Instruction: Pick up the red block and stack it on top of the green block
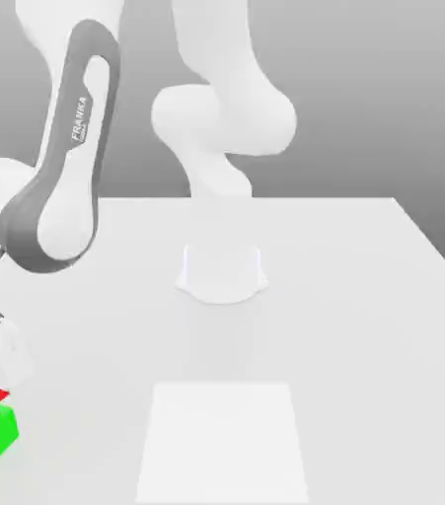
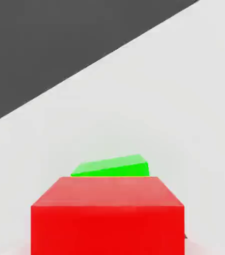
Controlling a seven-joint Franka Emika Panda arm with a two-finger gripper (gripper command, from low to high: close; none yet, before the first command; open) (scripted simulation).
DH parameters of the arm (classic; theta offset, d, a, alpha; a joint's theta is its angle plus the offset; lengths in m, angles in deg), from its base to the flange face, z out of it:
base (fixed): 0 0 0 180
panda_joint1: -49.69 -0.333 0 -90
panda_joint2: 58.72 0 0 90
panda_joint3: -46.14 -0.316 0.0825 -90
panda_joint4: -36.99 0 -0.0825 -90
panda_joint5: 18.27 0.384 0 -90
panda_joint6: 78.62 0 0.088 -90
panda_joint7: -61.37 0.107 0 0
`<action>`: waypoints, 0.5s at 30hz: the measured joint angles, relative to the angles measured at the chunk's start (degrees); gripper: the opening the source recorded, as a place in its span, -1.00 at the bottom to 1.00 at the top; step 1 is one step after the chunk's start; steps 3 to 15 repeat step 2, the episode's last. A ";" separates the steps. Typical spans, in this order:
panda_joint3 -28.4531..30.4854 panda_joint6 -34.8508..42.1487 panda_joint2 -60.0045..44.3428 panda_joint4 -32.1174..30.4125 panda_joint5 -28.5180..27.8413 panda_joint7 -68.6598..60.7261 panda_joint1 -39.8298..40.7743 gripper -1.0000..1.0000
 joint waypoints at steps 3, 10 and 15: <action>0.00 0.00 0.00 0.00 0.00 0.00 0.00 1.00; 0.00 0.00 0.00 0.00 0.00 0.00 0.00 1.00; 0.00 0.00 0.00 0.00 0.00 0.00 0.00 1.00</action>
